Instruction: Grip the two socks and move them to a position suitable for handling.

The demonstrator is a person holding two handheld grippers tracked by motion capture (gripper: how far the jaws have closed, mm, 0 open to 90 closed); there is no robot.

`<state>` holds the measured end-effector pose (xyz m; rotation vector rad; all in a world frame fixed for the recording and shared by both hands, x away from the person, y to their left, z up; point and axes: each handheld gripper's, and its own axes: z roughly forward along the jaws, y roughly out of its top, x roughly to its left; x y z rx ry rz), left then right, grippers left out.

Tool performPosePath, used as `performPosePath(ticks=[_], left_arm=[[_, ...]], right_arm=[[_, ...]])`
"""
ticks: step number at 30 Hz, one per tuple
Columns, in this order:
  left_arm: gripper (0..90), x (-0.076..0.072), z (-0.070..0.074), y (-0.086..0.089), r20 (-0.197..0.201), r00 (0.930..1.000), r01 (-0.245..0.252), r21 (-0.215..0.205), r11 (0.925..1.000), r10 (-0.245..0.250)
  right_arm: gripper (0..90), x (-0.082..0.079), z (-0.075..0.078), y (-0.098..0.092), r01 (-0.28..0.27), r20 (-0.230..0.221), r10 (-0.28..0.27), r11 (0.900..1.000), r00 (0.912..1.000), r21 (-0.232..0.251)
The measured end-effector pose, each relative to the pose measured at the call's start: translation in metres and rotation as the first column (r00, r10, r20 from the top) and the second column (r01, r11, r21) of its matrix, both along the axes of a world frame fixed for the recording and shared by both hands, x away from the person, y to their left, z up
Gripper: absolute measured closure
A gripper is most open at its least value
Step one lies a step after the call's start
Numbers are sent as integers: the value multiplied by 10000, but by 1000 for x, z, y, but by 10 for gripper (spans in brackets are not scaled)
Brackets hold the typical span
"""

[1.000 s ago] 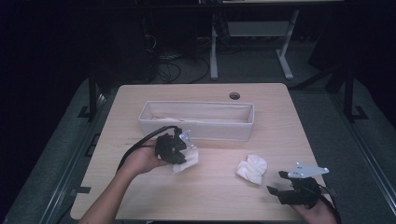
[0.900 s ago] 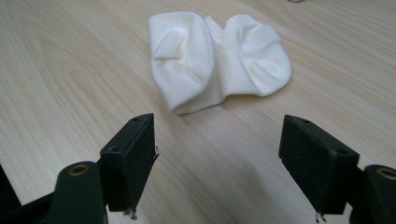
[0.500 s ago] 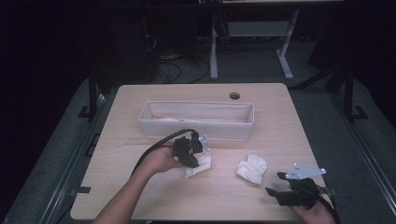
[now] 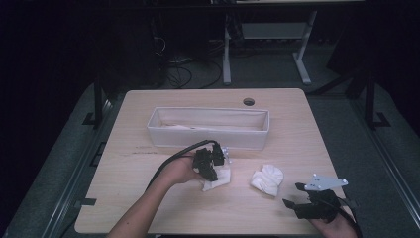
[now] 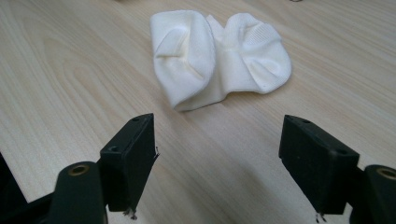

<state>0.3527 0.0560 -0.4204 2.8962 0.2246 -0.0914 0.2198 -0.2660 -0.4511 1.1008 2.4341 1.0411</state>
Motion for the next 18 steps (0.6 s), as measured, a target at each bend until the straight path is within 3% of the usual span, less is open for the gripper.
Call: performPosePath(ticks=[3,6,13,18], left_arm=[[684,2,7,3,64,9998,-165,-205,9997,167],[680,3,10,5,-23,9997,-239,-337,9991,238],[619,11,20,8,388,9974,-584,-566,9967,606],[641,17,16,5,331,9975,-609,-292,9977,618]], right_arm=[[263,1,0,1,-28,71,28,10000,10000,-87],[263,1,1,0,-30,89,31,10000,10000,-84],[264,1,0,2,-112,51,112,9999,9999,-122],[264,1,0,3,-206,54,208,9996,9998,-188]])
